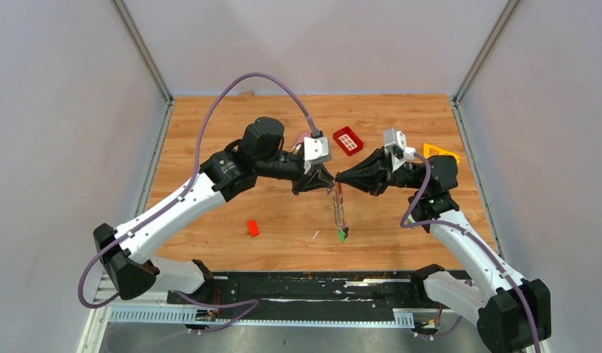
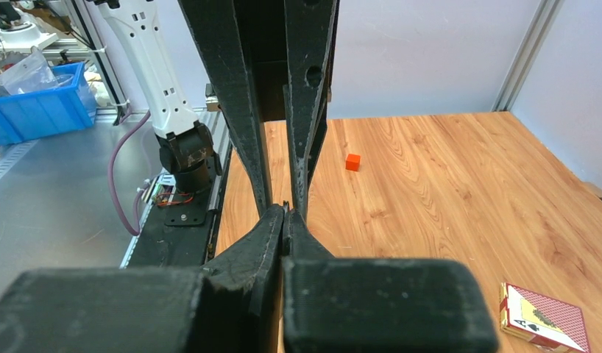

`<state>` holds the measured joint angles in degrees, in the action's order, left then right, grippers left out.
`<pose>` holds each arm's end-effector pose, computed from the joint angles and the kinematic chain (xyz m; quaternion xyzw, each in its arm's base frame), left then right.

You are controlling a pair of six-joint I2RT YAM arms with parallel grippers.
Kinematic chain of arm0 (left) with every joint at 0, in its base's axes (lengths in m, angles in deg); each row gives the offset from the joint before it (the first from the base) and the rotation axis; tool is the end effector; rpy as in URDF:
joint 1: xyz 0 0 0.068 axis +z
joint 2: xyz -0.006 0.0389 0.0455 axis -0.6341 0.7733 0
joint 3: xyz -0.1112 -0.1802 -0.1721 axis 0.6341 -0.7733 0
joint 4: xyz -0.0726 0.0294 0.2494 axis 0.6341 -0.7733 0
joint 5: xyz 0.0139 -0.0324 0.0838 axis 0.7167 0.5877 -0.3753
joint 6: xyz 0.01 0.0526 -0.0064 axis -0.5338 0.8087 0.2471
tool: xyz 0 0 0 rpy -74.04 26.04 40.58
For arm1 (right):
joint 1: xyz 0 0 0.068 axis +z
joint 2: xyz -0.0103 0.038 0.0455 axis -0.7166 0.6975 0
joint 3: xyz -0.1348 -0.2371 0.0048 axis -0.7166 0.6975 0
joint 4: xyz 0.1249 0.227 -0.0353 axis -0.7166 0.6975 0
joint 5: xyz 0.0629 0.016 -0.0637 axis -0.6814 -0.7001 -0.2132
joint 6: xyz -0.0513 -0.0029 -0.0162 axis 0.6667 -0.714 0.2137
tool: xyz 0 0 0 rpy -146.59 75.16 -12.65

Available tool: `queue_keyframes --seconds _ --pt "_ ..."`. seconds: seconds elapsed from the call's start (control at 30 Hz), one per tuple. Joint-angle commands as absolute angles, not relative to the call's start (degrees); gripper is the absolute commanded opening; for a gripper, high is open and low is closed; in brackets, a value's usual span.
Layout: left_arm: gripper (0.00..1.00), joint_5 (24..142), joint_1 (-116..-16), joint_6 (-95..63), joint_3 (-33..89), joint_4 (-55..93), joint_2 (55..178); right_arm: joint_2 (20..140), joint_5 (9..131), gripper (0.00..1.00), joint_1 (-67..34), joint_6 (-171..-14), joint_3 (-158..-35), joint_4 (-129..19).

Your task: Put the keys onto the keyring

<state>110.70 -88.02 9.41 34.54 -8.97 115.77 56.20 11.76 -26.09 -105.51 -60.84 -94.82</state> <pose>0.1744 -0.2302 0.4049 0.5559 0.5863 -0.4055 0.4275 0.1881 0.1018 0.3534 -0.4480 0.4719 0.5211 0.5523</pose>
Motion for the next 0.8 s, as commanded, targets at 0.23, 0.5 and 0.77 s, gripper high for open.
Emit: queue_keyframes --seconds 0.23,0.5,0.77 --pt "0.10 114.27 -87.78 6.96 35.95 -7.17 117.95 56.31 12.10 0.00 -26.44 -103.48 -60.58 -95.34" --pt "0.00 111.88 -87.69 9.84 37.79 -10.97 117.05 55.65 12.97 0.00 -26.44 -96.78 -61.23 -88.15" --pt "0.00 97.44 -89.17 20.28 56.01 -41.54 125.67 53.81 14.38 0.25 -26.44 -82.61 -63.58 -73.60"
